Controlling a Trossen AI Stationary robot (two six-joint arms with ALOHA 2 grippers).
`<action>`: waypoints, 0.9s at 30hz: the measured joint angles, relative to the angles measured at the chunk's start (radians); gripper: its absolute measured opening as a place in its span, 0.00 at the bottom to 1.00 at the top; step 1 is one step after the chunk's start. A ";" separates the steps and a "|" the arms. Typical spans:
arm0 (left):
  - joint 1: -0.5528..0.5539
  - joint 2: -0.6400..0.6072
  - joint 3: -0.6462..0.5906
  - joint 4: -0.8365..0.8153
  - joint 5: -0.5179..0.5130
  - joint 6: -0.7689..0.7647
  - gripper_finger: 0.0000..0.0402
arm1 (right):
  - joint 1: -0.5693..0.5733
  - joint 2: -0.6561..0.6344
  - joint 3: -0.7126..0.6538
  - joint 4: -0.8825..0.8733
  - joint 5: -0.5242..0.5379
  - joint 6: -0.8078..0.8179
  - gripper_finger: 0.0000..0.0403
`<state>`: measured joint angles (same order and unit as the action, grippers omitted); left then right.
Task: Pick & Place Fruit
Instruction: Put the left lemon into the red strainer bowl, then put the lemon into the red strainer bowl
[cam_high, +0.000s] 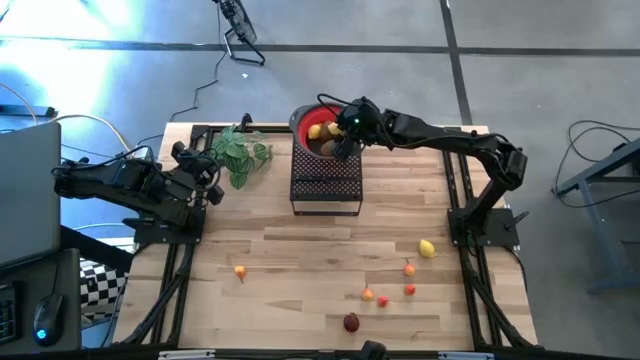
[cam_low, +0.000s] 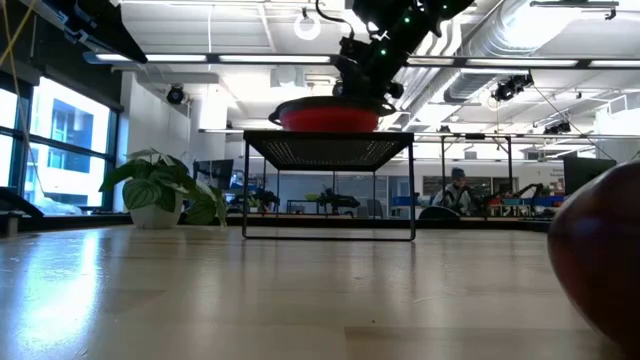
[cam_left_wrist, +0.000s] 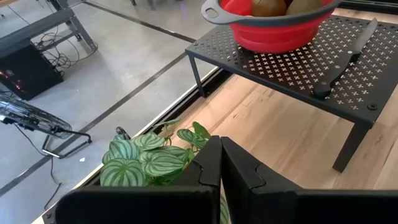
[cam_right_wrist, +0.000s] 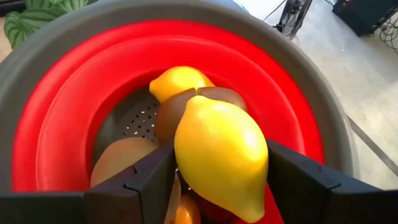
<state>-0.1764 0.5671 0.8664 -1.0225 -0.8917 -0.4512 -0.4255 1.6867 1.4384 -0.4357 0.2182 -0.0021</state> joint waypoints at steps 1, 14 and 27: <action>0.000 0.000 0.000 0.000 0.000 0.000 0.00 | 0.000 0.000 0.000 -0.002 0.004 0.000 0.58; 0.000 0.000 0.000 -0.001 0.003 0.000 0.00 | 0.022 -0.066 -0.001 -0.009 0.102 -0.049 0.75; 0.000 0.000 0.000 -0.001 0.002 0.000 0.00 | 0.128 -0.304 -0.001 0.023 0.119 0.006 0.67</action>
<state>-0.1768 0.5674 0.8665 -1.0237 -0.8894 -0.4511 -0.2977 1.3828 1.4372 -0.4129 0.3370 0.0035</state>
